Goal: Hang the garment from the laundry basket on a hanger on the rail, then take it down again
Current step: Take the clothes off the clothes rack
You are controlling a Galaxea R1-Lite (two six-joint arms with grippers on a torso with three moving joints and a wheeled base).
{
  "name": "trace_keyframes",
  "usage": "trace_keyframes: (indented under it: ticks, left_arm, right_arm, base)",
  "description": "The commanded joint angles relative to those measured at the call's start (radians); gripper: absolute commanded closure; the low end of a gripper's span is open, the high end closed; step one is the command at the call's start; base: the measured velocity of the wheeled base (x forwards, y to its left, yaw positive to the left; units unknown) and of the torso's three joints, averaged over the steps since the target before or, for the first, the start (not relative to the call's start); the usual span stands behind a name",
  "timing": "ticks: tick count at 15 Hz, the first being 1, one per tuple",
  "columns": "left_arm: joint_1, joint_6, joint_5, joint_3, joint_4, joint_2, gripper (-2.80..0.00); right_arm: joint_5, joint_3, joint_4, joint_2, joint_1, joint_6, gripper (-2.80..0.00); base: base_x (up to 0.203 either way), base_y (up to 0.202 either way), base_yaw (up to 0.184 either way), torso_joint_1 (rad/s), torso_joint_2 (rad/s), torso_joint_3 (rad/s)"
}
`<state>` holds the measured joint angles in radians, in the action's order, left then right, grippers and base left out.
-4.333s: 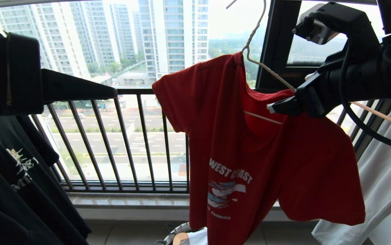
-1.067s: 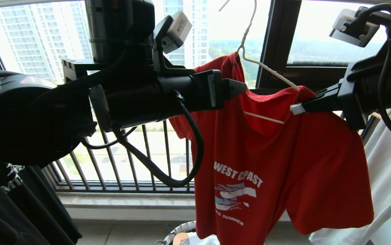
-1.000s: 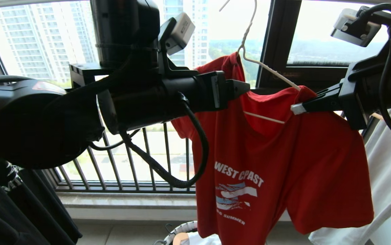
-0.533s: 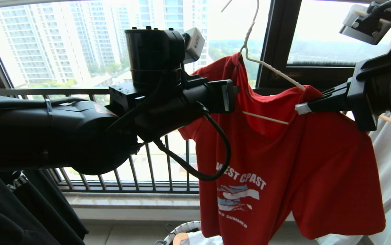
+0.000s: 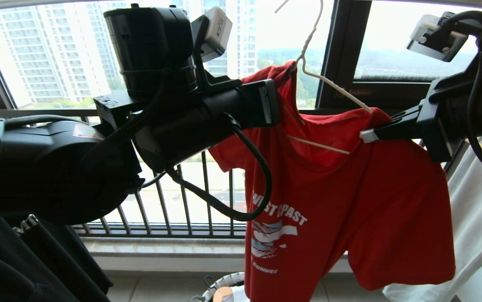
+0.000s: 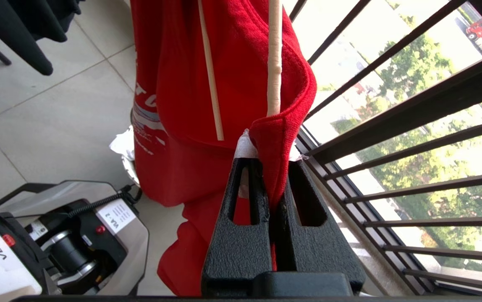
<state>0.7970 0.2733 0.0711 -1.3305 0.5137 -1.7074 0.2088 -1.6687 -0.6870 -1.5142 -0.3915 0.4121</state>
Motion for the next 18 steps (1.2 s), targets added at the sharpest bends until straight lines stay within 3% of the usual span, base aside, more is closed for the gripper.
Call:
trace_keyframes:
  ticks: [1, 4, 10, 18]
  left_arm:
    - [-0.001, 0.007, 0.004, 0.019, 0.005, 0.084, 0.00]
    - [-0.008, 0.007, 0.006, 0.020, 0.005, 0.077, 0.00]
    - [-0.102, 0.038, 0.006, -0.029, -0.003, 0.016, 0.00]
    - [-0.132, 0.037, 0.020, -0.069, 0.002, -0.084, 0.00]
  right_arm:
    - [-0.033, 0.001, -0.008, -0.014, 0.000, 0.004, 0.00]
    - [-0.042, 0.001, -0.008, -0.012, 0.000, 0.007, 0.00]
    - [-0.052, 0.009, -0.011, 0.005, 0.002, 0.024, 0.00]
    - [-0.051, 0.020, -0.011, 0.019, 0.000, 0.042, 0.00]
  base:
    - [0.000, 0.000, 0.000, 0.000, 0.00, 0.000]
    - [0.000, 0.000, 0.000, 0.000, 0.00, 0.000]
    - [0.000, 0.000, 0.000, 0.000, 0.00, 0.000]
    - [0.000, 0.000, 0.000, 0.000, 0.00, 0.000]
